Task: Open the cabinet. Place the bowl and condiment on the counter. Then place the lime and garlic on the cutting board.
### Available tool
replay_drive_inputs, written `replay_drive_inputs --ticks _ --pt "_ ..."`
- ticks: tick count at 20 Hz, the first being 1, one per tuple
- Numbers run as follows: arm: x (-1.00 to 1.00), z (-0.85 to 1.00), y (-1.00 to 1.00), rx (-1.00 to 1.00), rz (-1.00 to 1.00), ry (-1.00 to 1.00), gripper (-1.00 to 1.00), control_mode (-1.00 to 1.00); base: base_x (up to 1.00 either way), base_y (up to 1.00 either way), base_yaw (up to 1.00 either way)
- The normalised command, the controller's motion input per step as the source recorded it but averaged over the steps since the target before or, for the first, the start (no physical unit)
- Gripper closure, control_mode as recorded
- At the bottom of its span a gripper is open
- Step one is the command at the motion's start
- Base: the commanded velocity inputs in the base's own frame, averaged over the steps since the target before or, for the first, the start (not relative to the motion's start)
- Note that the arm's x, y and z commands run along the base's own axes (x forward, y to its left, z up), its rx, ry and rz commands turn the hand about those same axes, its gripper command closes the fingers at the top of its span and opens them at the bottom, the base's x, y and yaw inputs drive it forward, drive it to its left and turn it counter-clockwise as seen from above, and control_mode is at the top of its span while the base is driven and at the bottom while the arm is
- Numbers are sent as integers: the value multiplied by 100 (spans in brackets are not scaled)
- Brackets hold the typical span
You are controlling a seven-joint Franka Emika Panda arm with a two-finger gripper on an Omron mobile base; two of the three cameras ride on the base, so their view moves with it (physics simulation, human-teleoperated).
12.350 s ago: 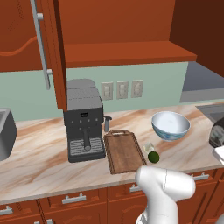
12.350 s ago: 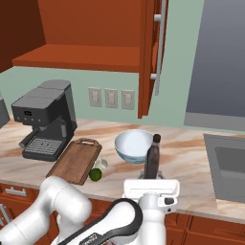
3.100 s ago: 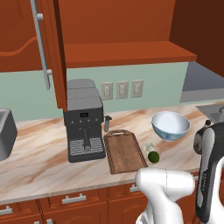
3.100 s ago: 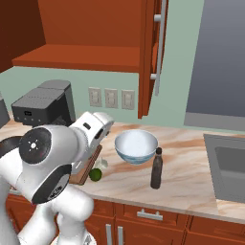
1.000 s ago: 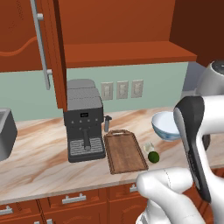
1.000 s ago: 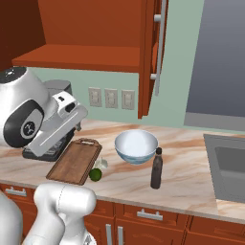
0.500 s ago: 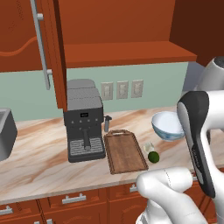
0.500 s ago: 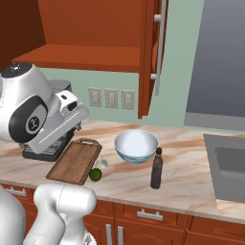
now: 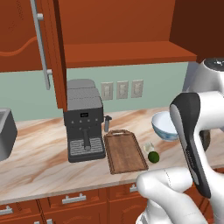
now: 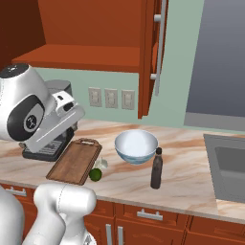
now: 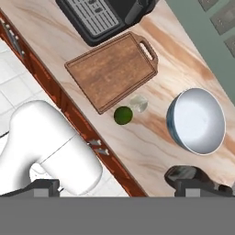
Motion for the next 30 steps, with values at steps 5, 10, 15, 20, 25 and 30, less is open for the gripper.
replay_drive_inputs --ticks 5,10,15,20,25,30 --pt "11 -16 7 0 0 0 -100 -100 0 0 0" --pt "11 -22 7 0 -1 1 -100 -100 0 0 0" --pt "12 -24 6 0 -1 1 -100 -100 0 0 0" --pt "11 -24 0 1 -2 1 -100 -100 0 0 0" --pt "13 -25 0 3 -2 1 -100 -100 0 0 0" --pt "15 -23 0 4 -2 0 -100 -100 0 0 0"
